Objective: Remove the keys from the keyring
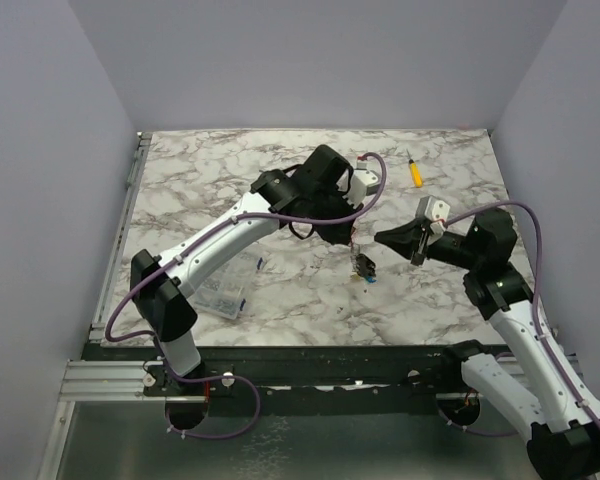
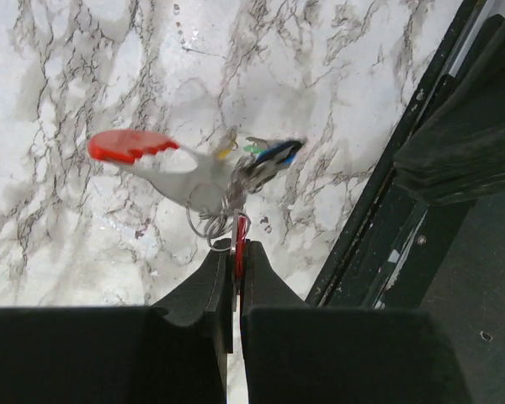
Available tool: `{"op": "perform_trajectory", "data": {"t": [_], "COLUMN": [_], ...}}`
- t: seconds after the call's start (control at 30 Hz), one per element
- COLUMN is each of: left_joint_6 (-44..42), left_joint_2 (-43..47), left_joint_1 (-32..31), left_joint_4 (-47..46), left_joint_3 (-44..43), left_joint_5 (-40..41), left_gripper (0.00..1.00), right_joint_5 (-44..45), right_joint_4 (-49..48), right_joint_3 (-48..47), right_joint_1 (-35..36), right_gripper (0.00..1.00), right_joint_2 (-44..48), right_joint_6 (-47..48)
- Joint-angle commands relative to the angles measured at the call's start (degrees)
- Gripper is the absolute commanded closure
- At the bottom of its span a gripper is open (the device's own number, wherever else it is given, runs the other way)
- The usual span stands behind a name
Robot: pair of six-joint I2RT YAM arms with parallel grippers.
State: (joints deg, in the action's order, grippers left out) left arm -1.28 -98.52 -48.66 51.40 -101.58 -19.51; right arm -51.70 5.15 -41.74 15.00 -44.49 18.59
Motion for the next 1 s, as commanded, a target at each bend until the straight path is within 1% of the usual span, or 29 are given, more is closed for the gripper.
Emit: {"op": "perform_trajectory", "data": {"t": [0.0,0.07,0.13,0.23,0.33,0.4,0.43,0.67,0.97], "left_joint_6": [-1.2,-2.3,-3.1,-4.3,-5.5,-6.5,-7.2,-7.2,-6.4], "left_joint_2": [2.9,4.0,5.2,6.3,7.1,7.7,8.3,8.4,8.1], "left_joint_1": [0.8,0.8,0.8,0.8,0.8,0.8,0.8,0.7,0.6], "left_joint_4": [-2.3,-3.4,-5.4,-6.1,-6.2,-6.3,-6.3,-6.6,-7.5], "left_joint_3": [1.2,1.7,2.7,3.4,3.8,4.4,5.1,4.8,4.9], "left_joint_5": [-4.3,-5.6,-5.9,-5.8,-7.1,-8.3,-7.8,-8.3,-8.7], "left_gripper": [1.00,1.00,1.00,1.00,1.00,1.00,1.00,1.00,1.00], "right_joint_5": [-0.6,-1.0,-1.9,-3.6,-5.0,-5.9,-7.1,-10.4,-9.1], "right_joint_4": [-3.5,-3.2,0.5,7.3,8.2,7.5,8.2,11.8,13.2], "right_joint_3": [0.6,0.5,-1.1,-4.2,-4.6,-4.3,-5.5,-9.9,-12.8], "right_joint_1": [0.1,0.1,0.1,0.1,0.1,0.1,0.1,0.2,2.2], "right_gripper": [0.99,0.99,0.99,0.82,0.70,0.65,0.59,0.56,0.60], "right_joint_2": [0.1,-0.7,-2.4,-4.8,-5.5,-5.8,-7.1,-10.4,-13.2], "right_joint_6": [-2.4,-2.4,-0.3,3.1,3.5,3.9,4.7,5.5,6.1]}}
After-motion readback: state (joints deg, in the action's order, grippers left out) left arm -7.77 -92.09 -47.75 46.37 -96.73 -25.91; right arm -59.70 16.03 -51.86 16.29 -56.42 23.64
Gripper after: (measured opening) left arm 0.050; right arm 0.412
